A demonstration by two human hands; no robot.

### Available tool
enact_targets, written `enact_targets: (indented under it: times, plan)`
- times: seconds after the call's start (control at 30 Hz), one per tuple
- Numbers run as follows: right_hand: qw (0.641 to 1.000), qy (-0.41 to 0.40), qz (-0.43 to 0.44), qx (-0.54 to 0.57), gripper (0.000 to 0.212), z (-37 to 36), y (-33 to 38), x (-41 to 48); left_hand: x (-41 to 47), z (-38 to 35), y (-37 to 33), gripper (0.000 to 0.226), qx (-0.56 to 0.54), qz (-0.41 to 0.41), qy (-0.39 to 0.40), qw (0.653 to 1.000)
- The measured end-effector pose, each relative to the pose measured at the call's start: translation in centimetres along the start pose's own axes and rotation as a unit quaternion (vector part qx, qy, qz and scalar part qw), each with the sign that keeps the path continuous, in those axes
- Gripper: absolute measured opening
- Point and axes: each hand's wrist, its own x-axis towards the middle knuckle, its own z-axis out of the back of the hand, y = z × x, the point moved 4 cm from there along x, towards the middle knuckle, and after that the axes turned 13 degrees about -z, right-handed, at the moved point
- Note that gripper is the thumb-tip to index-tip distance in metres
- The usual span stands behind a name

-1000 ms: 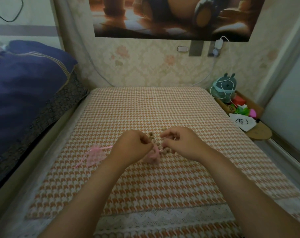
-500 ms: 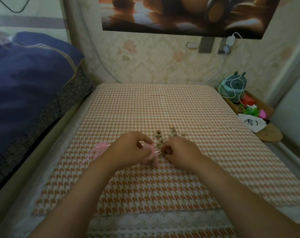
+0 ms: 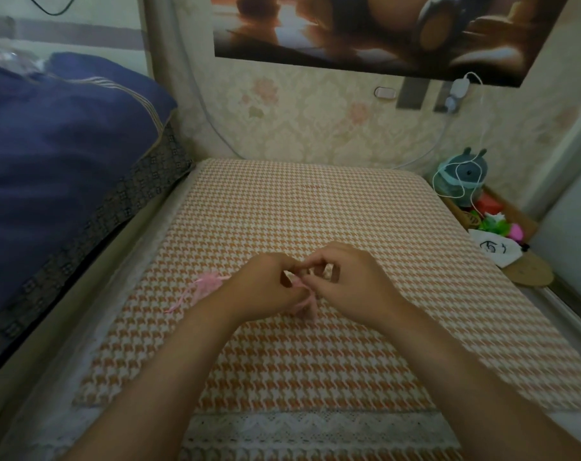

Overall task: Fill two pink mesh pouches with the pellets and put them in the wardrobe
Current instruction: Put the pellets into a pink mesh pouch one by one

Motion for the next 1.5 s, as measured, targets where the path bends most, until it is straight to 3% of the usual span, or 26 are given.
enact_targets:
  times: [0.37,0.6,0.73,0.9,1.0,1.1,1.37,1.5]
  plan:
    - [0.988,0.062,0.039,-0.132,0.023,-0.9,0.0,-0.5,-0.1,0.3,0.0,0.028,0.020,0.010,-0.005,1.000]
    - [0.978,0.035,0.048,-0.199,0.009,0.1,-0.1,0.0,0.4,0.3,0.4,0.019,0.066,0.046,-0.046,0.996]
    - [0.984,0.048,0.024,-0.170,0.007,0.6,-0.9,0.1,0.9,0.2,0.2,0.020,0.074,0.062,-0.065,0.993]
    - [0.999,0.032,-0.041,-0.004,0.021,1.1,-2.6,1.3,1.5,-0.2,0.3,0.019,0.093,0.073,-0.067,0.991]
    - [0.995,0.015,-0.066,-0.076,0.020,0.6,-4.3,2.0,1.7,-0.5,0.3,0.016,0.076,0.063,-0.059,0.993]
    - [0.985,0.055,-0.072,-0.149,0.017,-0.8,-5.1,2.1,1.4,-0.5,0.2,0.018,0.077,0.057,-0.044,0.994]
    - [0.967,0.096,-0.018,-0.234,0.017,-3.5,-3.9,2.3,0.9,-0.6,0.5,0.021,0.060,0.035,-0.020,0.997]
    - [0.972,0.087,-0.031,-0.215,0.017,-3.4,-4.1,2.3,0.9,-0.6,0.4,0.024,0.048,0.027,-0.015,0.998]
